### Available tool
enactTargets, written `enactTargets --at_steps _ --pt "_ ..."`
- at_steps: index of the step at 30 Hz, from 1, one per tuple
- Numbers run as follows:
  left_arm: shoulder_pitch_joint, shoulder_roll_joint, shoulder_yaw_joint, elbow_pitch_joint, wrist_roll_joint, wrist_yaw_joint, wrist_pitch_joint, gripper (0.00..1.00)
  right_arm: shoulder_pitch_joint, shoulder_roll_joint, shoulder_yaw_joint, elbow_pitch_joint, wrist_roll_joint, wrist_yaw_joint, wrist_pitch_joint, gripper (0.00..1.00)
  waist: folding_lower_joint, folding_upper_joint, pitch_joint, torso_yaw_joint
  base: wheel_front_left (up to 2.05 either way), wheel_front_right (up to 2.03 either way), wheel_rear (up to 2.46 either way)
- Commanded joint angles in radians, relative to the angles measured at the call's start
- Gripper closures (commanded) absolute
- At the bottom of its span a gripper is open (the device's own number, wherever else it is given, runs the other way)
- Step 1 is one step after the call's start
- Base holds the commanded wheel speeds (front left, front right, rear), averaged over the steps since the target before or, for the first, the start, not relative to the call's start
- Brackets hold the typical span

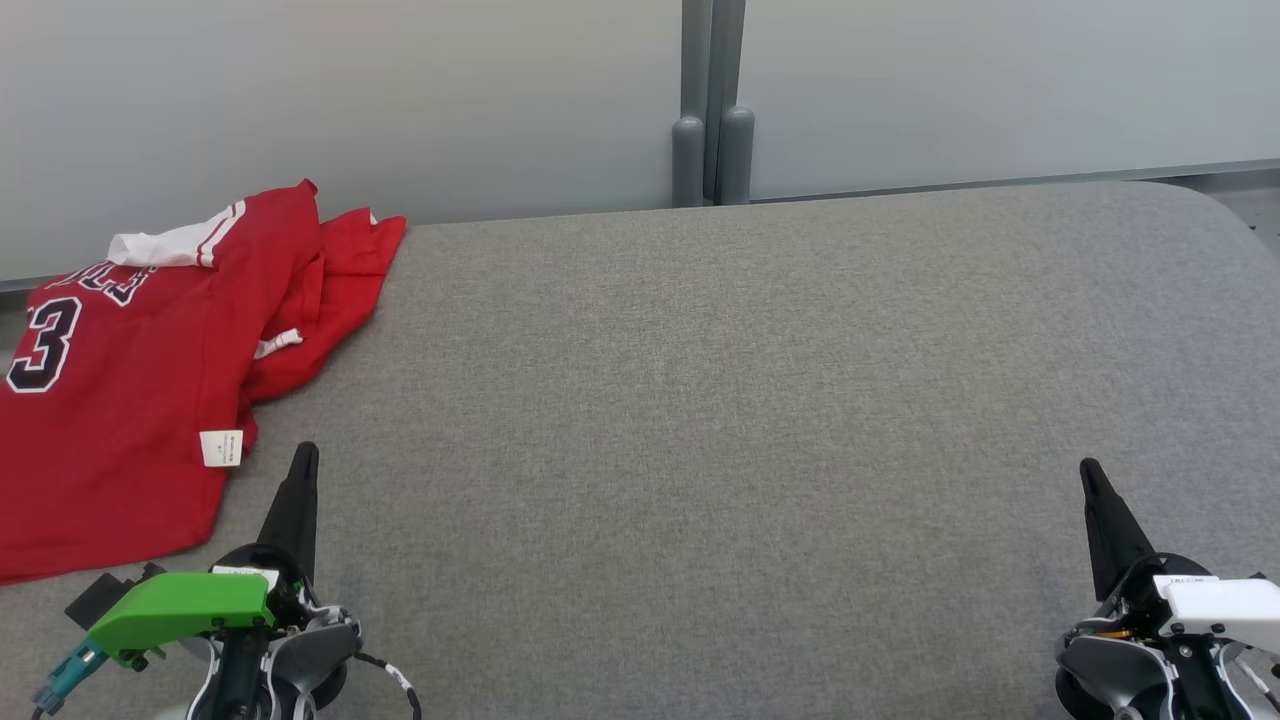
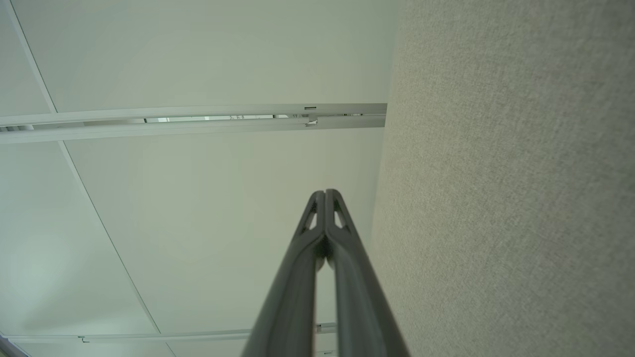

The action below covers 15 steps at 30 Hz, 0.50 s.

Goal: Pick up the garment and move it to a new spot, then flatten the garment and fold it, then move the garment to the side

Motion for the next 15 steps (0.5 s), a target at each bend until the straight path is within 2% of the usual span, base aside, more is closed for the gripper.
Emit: enactTargets --at_steps 1,15 --pt "-0.013 0.001 0.0 0.0 0.003 -0.003 0.001 1.0 0.008 -0.005 -0.002 -0.001 0.002 0.001 0.002 1.0 0.0 0.0099 0.0 0.0 0.0 0.0 0.0" --pt "-0.013 0.001 0.0 0.0 0.003 -0.003 0.001 1.0 0.008 -0.005 -0.002 -0.001 0.002 0.001 0.002 1.0 0.0 0.0099 0.0 0.0 0.0 0.0 0.0"
